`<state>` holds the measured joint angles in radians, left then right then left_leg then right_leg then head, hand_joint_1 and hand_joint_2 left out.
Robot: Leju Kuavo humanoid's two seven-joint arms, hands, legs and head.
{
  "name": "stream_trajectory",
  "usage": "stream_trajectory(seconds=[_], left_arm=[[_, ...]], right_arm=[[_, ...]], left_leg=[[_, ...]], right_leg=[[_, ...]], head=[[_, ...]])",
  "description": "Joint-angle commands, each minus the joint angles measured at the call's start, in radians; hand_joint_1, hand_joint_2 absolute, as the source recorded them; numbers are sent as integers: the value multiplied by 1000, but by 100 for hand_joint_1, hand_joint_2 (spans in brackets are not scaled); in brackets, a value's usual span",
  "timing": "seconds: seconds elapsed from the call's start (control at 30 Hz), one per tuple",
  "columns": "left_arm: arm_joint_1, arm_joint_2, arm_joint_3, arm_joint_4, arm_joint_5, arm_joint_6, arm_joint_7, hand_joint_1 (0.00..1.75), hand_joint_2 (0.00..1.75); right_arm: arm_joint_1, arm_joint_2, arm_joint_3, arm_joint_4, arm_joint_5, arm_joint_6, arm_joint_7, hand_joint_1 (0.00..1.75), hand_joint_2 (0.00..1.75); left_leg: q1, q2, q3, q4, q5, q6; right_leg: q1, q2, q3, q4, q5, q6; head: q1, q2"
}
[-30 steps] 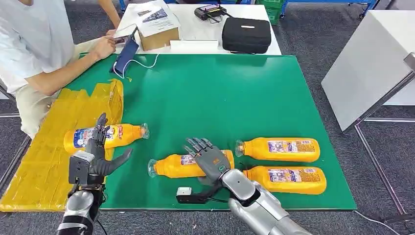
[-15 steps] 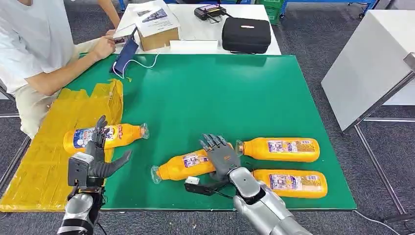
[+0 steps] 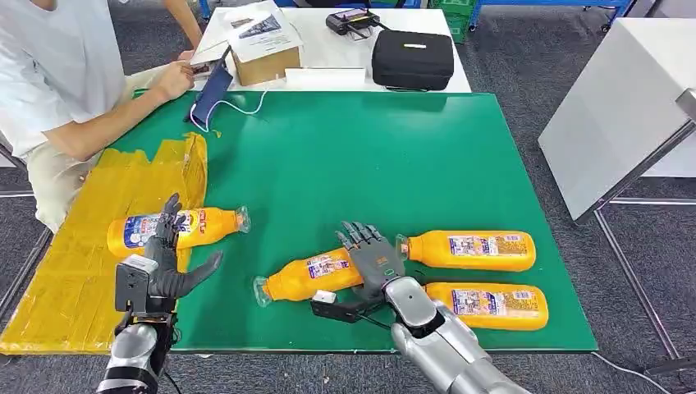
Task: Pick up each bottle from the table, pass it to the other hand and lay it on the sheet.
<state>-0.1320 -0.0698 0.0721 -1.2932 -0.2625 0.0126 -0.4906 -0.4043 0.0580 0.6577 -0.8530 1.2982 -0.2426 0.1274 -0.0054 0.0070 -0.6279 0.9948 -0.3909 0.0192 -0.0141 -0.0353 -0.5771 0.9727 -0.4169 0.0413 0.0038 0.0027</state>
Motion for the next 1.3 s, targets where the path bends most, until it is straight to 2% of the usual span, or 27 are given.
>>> stream_trajectory(seconds=[0.03, 0.1, 0.13, 0.17, 0.2, 0.23, 0.8, 0.9, 1.03, 1.2, 1.3], left_arm=[[-59, -17, 5, 81, 1, -6, 10, 0, 175], [-72, -17, -2, 101, 1, -6, 8, 0, 175], [-79, -16, -9, 114, 1, -6, 7, 0, 175], [-81, -15, -12, 120, 1, -6, 7, 0, 175], [-81, -15, -12, 124, 4, -6, 7, 0, 175], [-81, -15, -9, 125, 14, -10, 6, 0, 175], [-84, -15, -7, 138, 54, -25, 9, 0, 175], [-78, -15, -4, 122, 94, -63, 19, 0, 175], [-31, -20, -14, 34, 177, -158, 36, 0, 175], [-2, -19, -83, -49, 180, -161, 48, 0, 175], [-4, -18, -128, -48, 171, -163, 43, 0, 175]], right_arm=[[-74, 8, -1, 200, -7, 57, -3, 0, 175], [-89, 10, -1, 237, -19, 61, -37, 0, 175], [-101, 8, 6, 265, -18, 59, -48, 54, 175], [-106, 8, 10, 278, -16, 55, -52, 143, 175], [-109, 10, 8, 285, -23, 52, -62, 169, 175], [-112, 9, 11, 293, -26, 55, -71, 175, 175], [-111, 8, 20, 298, -80, 44, -106, 175, 175], [-99, 15, -7, 276, -108, -10, -108, 175, 175], [-50, 29, -94, 155, -172, -108, -113, 175, 175], [58, 58, -268, -69, -339, -303, -209, 175, 175], [118, 71, -362, -188, -467, -362, -300, 175, 175]], left_leg=[[1, -2, 3, 0, -1, -1], [1, -2, 4, 0, -1, -1], [1, -2, 3, -1, 0, -1], [1, -3, 4, -1, 0, -1], [1, -3, 5, -1, 0, -1], [1, -3, 5, -1, 0, -1], [1, -2, 5, -1, 0, -1], [1, -2, 5, -1, 0, -1], [1, -2, 5, 0, -1, -1], [1, -1, 3, 1, -2, -1], [0, -3, 0, 1, -1, -1]], right_leg=[[1, 1, 4, -1, -1, -1], [1, 1, 4, -1, -1, -1], [0, 0, 4, -1, -1, -1], [1, 0, 5, -2, -1, -1], [1, 0, 5, -2, -1, -1], [1, 0, 5, -2, -1, -2], [1, -1, 5, -2, 1, -4], [1, -1, 5, -2, 1, -4], [1, 0, 5, -2, 0, -4], [1, 1, 4, 0, 0, -4], [0, -1, 1, 0, 0, -4]], head=[[0, 0], [0, 0], [0, 0], [0, 0], [0, 0], [0, 0], [0, 0], [0, 0], [0, 0], [0, 0], [0, 0]])
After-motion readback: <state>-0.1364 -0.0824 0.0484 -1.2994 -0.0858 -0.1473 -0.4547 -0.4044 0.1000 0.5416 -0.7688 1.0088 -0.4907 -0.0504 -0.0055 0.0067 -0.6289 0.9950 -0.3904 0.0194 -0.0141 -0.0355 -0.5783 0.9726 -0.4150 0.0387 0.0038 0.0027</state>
